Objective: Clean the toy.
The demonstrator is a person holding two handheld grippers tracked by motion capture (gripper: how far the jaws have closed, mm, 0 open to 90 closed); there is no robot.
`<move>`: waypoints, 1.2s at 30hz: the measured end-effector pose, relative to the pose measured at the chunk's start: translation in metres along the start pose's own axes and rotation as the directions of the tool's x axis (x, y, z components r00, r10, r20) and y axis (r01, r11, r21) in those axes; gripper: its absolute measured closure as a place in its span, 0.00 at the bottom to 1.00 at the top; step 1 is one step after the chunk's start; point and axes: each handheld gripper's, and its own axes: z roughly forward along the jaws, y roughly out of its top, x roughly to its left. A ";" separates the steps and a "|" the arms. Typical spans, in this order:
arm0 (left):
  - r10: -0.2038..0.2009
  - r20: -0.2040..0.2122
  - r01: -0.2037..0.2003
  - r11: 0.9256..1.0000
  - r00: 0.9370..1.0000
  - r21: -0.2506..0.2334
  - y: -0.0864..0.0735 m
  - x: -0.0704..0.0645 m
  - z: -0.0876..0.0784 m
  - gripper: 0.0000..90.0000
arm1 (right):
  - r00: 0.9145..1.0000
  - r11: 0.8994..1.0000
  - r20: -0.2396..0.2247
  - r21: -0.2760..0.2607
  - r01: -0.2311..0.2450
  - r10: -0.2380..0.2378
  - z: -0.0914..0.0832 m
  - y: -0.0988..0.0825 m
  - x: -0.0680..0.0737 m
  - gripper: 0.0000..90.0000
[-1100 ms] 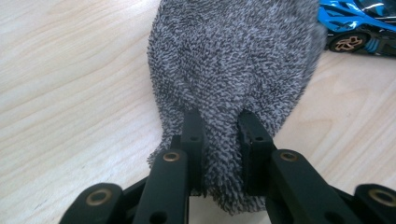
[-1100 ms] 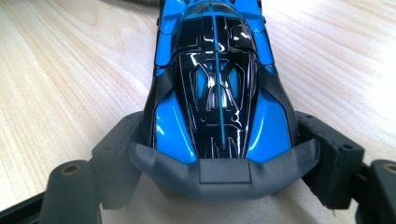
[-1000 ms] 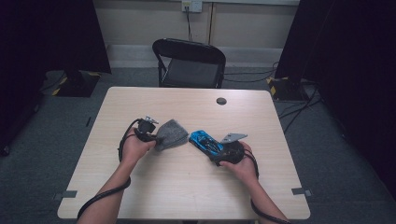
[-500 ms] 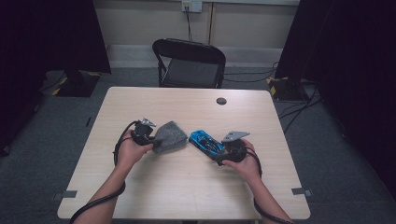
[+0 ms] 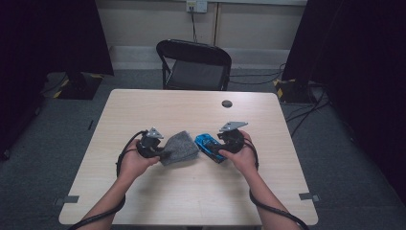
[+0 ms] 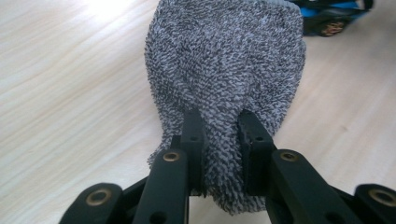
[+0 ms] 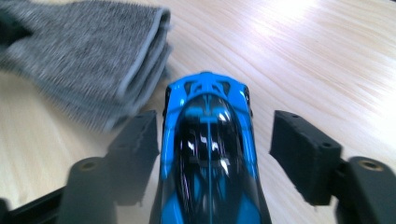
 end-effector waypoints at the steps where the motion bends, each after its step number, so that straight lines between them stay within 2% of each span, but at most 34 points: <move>1: 0.012 0.011 -0.012 1.000 1.000 0.002 -0.001 -0.003 0.000 0.84 | 1.000 1.000 -0.001 0.010 0.005 -0.005 0.005 0.002 0.000 0.40; 4: 0.020 0.024 -0.020 1.000 0.999 -0.001 -0.002 -0.007 0.001 0.84 | 1.000 1.000 0.012 0.024 0.003 -0.004 0.010 0.003 0.000 0.41; 5: 0.037 0.028 -0.037 0.999 0.999 0.005 -0.005 -0.011 0.002 0.84 | 1.000 1.000 -0.002 0.024 -0.012 0.012 0.015 0.002 -0.001 0.42; 6: 0.037 0.028 -0.037 0.999 0.999 0.005 -0.005 -0.011 0.002 0.84 | 1.000 0.999 -0.004 0.031 -0.012 0.012 0.017 0.002 -0.001 0.43; 8: 0.052 0.054 -0.052 0.999 0.997 -0.001 -0.009 -0.019 0.004 0.84 | 1.000 0.999 0.013 0.049 -0.001 0.000 0.021 0.000 -0.001 0.44; 11: 0.070 0.087 -0.070 0.998 0.994 -0.008 -0.013 -0.029 0.006 0.83 | 1.000 0.999 -0.004 0.045 -0.006 0.006 0.024 -0.003 0.000 0.46; 13: 0.080 0.115 -0.079 0.997 0.990 -0.016 -0.014 -0.036 0.007 0.83 | 1.000 0.999 0.005 0.042 0.004 -0.004 0.024 -0.004 0.002 0.46; 15: 0.086 0.123 -0.084 0.996 0.989 -0.019 -0.014 -0.040 0.008 0.83 | 1.000 0.999 0.009 0.041 0.013 -0.013 0.024 -0.004 0.002 0.46; 16: 0.101 0.146 -0.098 0.995 0.984 -0.025 -0.013 -0.048 0.009 0.83 | 1.000 1.000 0.008 0.029 0.005 -0.006 0.024 -0.006 0.002 0.46; 18: 0.120 0.169 -0.117 0.993 0.978 -0.027 -0.011 -0.057 0.009 0.83 | 1.000 1.000 0.007 0.027 -0.001 0.001 0.023 -0.006 0.001 0.46; 19: 0.120 0.169 -0.117 0.993 0.978 -0.027 -0.011 -0.057 0.009 0.83 | 1.000 1.000 0.007 0.027 -0.001 0.001 0.023 -0.006 0.001 0.46; 22: 0.144 0.199 -0.141 0.990 0.969 -0.030 -0.010 -0.070 0.012 0.83 | 1.000 1.000 0.014 0.028 -0.001 0.000 0.023 -0.007 0.003 0.46; 23: 0.169 0.230 -0.164 0.986 0.958 -0.042 -0.010 -0.077 0.014 0.83 | 1.000 1.000 0.016 0.027 0.004 -0.004 0.023 -0.007 0.003 0.46; 26: 0.185 0.274 -0.181 0.983 0.944 -0.042 -0.007 -0.086 0.020 0.83 | 1.000 1.000 0.012 0.024 -0.003 0.003 0.023 -0.007 0.002 0.46; 27: 0.193 0.294 -0.190 0.981 0.936 -0.041 -0.006 -0.088 0.023 0.83 | 1.000 1.000 0.011 0.024 -0.008 0.007 0.023 -0.007 0.002 0.46; 30: 0.193 0.320 -0.193 0.981 0.927 -0.034 -0.001 -0.090 0.033 0.83 | 1.000 0.999 0.015 0.036 -0.010 0.009 0.023 -0.006 0.003 0.46; 33: 0.186 0.288 -0.193 0.981 0.940 -0.005 0.003 -0.085 0.044 0.83 | 1.000 0.999 0.013 0.036 -0.007 0.007 0.024 -0.005 0.002 0.46; 34: 0.186 0.288 -0.193 0.981 0.940 -0.005 0.003 -0.085 0.044 0.83 | 1.000 0.999 0.013 0.036 -0.007 0.007 0.024 -0.005 0.002 0.46; 36: 0.170 0.261 -0.177 0.984 0.950 0.004 0.006 -0.080 0.050 0.83 | 1.000 1.000 0.017 0.029 -0.009 0.009 0.024 -0.006 0.003 0.46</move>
